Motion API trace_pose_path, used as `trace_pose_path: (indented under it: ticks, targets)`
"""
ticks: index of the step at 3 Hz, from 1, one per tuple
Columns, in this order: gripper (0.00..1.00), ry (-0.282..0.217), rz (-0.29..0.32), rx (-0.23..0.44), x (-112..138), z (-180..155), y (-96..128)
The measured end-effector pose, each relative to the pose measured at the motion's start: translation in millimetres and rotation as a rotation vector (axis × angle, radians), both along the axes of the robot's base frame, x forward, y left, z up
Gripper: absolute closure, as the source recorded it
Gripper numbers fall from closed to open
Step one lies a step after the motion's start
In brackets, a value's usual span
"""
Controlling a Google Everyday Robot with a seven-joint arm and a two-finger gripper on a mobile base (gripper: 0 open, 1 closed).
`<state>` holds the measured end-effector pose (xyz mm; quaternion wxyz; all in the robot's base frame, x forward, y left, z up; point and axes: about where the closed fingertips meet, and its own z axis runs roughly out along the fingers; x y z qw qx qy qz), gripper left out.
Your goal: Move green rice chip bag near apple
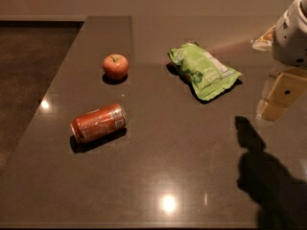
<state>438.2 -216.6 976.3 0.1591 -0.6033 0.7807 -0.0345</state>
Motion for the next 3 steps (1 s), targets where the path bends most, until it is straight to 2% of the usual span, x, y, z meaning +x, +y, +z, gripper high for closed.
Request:
trace_pose_path:
  ticks: [1,2,3]
  targets:
    - [0.0,0.0,0.0,0.0,0,0,0]
    - [0.0,0.014,-0.034,0.034,18,-3,0]
    - [0.0,0.02,-0.138,0.106,71,-17,-4]
